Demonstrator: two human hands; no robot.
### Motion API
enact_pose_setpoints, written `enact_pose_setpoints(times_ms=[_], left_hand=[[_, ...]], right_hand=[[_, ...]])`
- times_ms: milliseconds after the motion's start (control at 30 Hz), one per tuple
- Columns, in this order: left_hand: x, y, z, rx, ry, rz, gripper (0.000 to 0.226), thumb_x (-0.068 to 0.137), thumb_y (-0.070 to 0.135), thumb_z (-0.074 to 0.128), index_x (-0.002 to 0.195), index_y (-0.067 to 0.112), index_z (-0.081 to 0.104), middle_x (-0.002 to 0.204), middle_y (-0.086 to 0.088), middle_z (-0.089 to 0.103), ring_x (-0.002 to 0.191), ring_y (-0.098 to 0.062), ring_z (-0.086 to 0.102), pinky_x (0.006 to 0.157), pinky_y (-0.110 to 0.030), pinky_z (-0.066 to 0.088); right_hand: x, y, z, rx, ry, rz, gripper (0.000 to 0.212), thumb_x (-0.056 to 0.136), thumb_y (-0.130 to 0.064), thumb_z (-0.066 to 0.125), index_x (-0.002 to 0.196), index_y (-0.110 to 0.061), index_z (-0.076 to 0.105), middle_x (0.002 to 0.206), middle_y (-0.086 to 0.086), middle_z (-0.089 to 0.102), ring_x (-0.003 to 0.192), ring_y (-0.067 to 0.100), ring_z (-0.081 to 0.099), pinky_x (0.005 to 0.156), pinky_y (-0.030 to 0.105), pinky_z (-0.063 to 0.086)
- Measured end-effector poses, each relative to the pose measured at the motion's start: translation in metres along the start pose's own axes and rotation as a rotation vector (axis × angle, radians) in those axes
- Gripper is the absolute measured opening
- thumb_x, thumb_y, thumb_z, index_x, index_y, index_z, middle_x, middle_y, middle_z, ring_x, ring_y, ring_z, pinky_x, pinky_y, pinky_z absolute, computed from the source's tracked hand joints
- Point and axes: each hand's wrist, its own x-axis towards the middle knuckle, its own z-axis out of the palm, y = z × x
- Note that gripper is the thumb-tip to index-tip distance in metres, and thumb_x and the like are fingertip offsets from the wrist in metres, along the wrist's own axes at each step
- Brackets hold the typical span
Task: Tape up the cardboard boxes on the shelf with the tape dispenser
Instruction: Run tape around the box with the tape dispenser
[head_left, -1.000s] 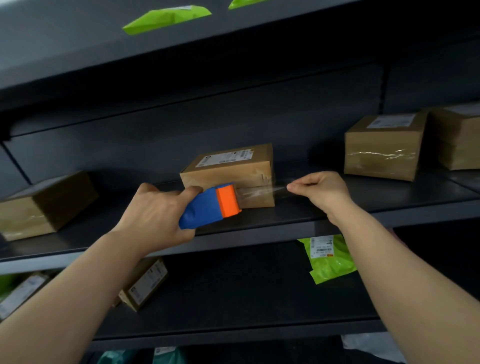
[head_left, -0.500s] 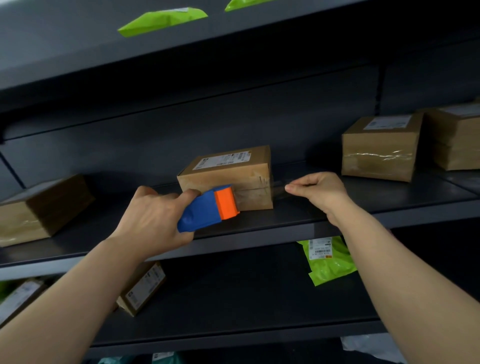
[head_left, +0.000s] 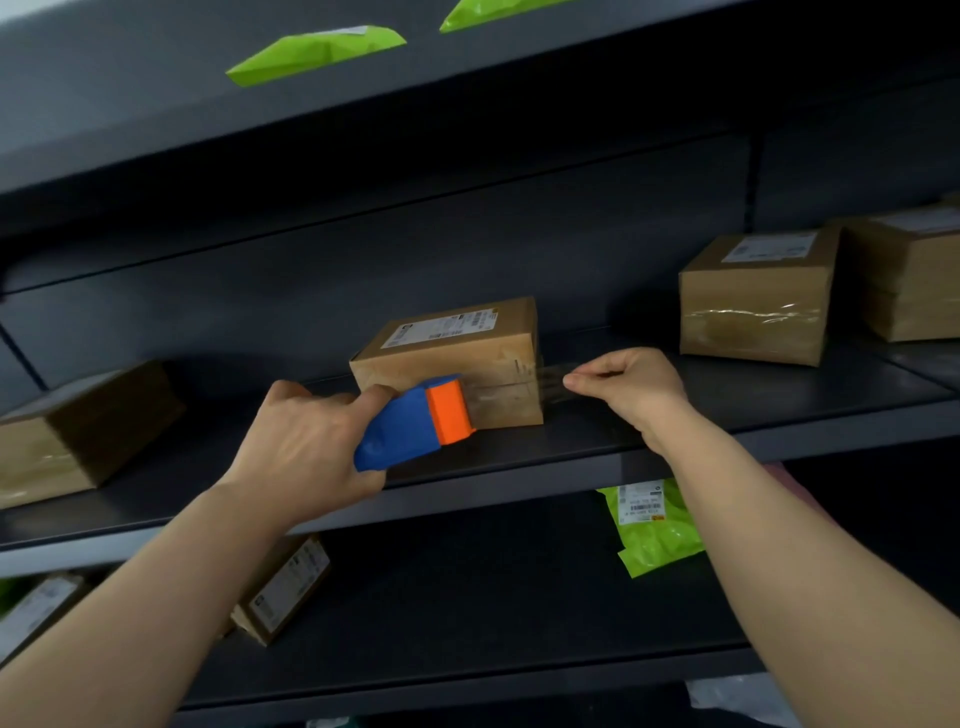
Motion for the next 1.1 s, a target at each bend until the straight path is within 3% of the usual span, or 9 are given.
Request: enact_pose_setpoints(times_ms=[133,700,767,833,900,1033,1100], left_hand=[[0.001,0.000,0.000,-0.010,0.015,-0.003,0.070,0.051,0.041,0.078,0.115,0.020,0.058,0.055,0.009,0.054,0.042,-0.020,0.050,0.065,-0.037,0.046],[0.005,-0.003,0.008,-0.023,0.033,-0.010,0.071,0.056,0.047,0.073,0.119,0.025,0.052,0.058,0.011,0.056,0.045,-0.015,0.053,0.072,-0.037,0.048],[0.006,-0.004,0.009,-0.027,0.037,-0.004,0.071,0.056,0.048,0.073,0.120,0.025,0.052,0.059,0.010,0.057,0.046,-0.015,0.054,0.073,-0.037,0.048],[0.007,-0.004,0.009,-0.030,0.043,0.001,0.072,0.056,0.048,0.074,0.120,0.024,0.053,0.060,0.010,0.058,0.046,-0.015,0.054,0.073,-0.038,0.049],[0.007,-0.004,0.010,-0.032,0.050,0.005,0.073,0.054,0.048,0.075,0.120,0.024,0.054,0.060,0.010,0.058,0.046,-0.015,0.054,0.072,-0.038,0.049],[0.008,-0.005,0.012,-0.040,0.059,0.008,0.075,0.053,0.046,0.076,0.121,0.024,0.052,0.059,0.010,0.058,0.045,-0.015,0.053,0.072,-0.038,0.049],[0.008,-0.006,0.014,-0.034,0.059,0.010,0.076,0.053,0.047,0.076,0.121,0.024,0.052,0.059,0.010,0.057,0.045,-0.015,0.053,0.072,-0.038,0.049]], right_hand=[[0.004,0.000,0.004,-0.039,0.019,-0.002,0.011,0.071,-0.036,0.085,0.073,-0.033,0.074,0.087,-0.014,0.071,0.093,0.008,0.063,0.086,0.032,0.052],[0.008,-0.008,0.023,-0.086,-0.003,-0.043,0.018,0.067,-0.040,0.086,0.077,-0.038,0.071,0.081,-0.015,0.071,0.089,0.008,0.065,0.095,0.042,0.049],[0.008,-0.007,0.024,-0.086,0.003,-0.034,0.024,0.067,-0.042,0.085,0.087,-0.038,0.072,0.083,-0.015,0.070,0.092,0.010,0.065,0.096,0.043,0.048],[0.008,-0.008,0.024,-0.101,0.015,-0.018,0.052,0.066,-0.045,0.085,0.114,-0.035,0.066,0.084,-0.016,0.066,0.099,0.012,0.064,0.099,0.044,0.046],[0.007,-0.009,0.024,-0.104,0.046,-0.006,0.065,0.067,-0.045,0.085,0.125,-0.031,0.059,0.086,-0.016,0.064,0.101,0.013,0.063,0.097,0.041,0.047],[0.004,-0.011,0.026,-0.104,0.066,-0.015,0.023,0.083,-0.024,0.073,0.104,-0.030,0.064,0.086,-0.017,0.063,0.095,0.010,0.063,0.080,0.026,0.046],[0.003,-0.013,0.030,-0.112,-0.025,-0.048,0.026,0.086,-0.009,0.065,0.102,-0.031,0.067,0.095,-0.015,0.068,0.100,0.008,0.063,0.085,0.024,0.047]])
